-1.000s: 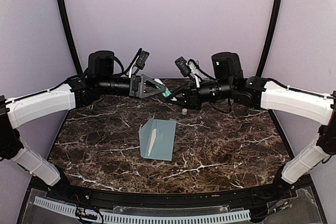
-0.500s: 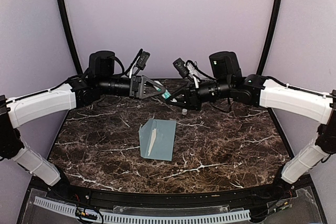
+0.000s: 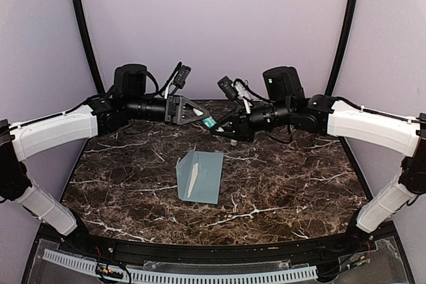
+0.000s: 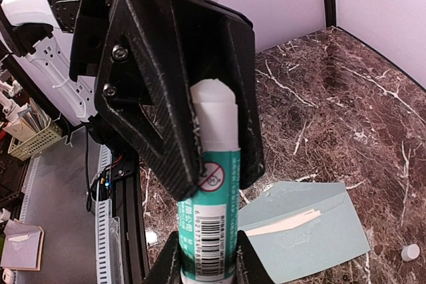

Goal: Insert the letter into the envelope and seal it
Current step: Adjust the solid glue.

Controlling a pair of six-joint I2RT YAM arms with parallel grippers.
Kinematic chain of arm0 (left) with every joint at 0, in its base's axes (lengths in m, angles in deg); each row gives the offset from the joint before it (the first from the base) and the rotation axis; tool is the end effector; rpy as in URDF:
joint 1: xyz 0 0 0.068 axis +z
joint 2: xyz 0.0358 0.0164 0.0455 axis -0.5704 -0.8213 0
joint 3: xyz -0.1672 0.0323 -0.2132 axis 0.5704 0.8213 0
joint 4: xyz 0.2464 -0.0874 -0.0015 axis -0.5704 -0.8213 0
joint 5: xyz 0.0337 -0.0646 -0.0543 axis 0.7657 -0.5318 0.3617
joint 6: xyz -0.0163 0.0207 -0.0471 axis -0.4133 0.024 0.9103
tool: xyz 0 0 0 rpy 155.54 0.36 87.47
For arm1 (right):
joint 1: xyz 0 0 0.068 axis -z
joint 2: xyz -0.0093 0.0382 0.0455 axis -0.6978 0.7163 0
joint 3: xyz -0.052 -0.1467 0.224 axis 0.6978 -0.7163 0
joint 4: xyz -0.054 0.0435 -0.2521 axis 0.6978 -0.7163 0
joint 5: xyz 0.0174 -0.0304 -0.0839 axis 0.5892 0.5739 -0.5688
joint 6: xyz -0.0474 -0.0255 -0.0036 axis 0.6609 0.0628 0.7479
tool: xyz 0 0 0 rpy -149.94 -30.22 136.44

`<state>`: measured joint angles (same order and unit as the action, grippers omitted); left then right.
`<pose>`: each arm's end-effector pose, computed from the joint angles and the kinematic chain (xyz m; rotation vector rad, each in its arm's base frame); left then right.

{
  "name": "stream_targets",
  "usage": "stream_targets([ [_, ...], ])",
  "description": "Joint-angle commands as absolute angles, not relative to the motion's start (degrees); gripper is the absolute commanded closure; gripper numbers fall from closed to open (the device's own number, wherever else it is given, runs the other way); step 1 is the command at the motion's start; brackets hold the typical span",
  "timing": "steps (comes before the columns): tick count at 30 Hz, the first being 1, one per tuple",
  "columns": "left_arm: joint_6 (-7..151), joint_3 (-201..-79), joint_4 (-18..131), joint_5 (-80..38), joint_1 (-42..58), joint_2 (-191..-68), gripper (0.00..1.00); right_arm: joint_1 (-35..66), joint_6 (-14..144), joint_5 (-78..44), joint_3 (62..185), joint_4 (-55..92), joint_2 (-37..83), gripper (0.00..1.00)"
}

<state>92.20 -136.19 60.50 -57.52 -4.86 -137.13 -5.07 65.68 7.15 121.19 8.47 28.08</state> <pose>0.2451 -0.2358 0.3542 0.7735 1.8089 -1.5485 0.2142 0.2779 0.3413 -1.1221 1.7767 1.1541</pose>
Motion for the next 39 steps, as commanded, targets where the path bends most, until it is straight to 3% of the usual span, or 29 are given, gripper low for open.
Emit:
stream_targets([
  [1, 91.7, -137.7, 60.0, -59.1, -4.8, -136.8, 0.80, -4.9, 66.1, 5.9, 122.7, 9.7, 28.1, 0.99],
  [5, 91.7, -137.7, 60.2, -58.6, -4.7, -136.6, 0.89, -4.9, 65.9, 4.7, 122.1, 10.6, 27.5, 0.93],
  [11, 93.6, -135.2, 66.9, -55.4, -4.8, -134.3, 0.96, -4.5, 62.7, 1.9, 117.7, 17.8, 23.6, 0.64],
  [15, 97.5, -131.6, 76.9, -52.5, -4.8, -131.7, 0.98, -3.6, 55.6, 0.1, 110.9, 29.8, 19.0, 0.43],
  [21, 100.2, -127.6, 86.3, -49.2, -4.7, -129.7, 1.00, -3.0, 42.0, -2.8, 99.7, 53.0, 14.8, 0.26],
  [25, 102.0, -126.5, 91.8, -48.4, -4.8, -129.5, 1.00, -3.0, 35.8, -1.6, 97.4, 63.5, 16.5, 0.20],
  [32, 104.8, -124.8, 101.1, -47.7, -5.7, -130.4, 1.00, -3.7, 31.1, 1.8, 101.4, 68.8, 22.4, 0.17],
  [39, 105.0, -125.3, 102.9, -47.6, -7.0, -131.7, 1.00, -4.4, 29.6, 3.9, 105.3, 69.3, 26.2, 0.31],
])
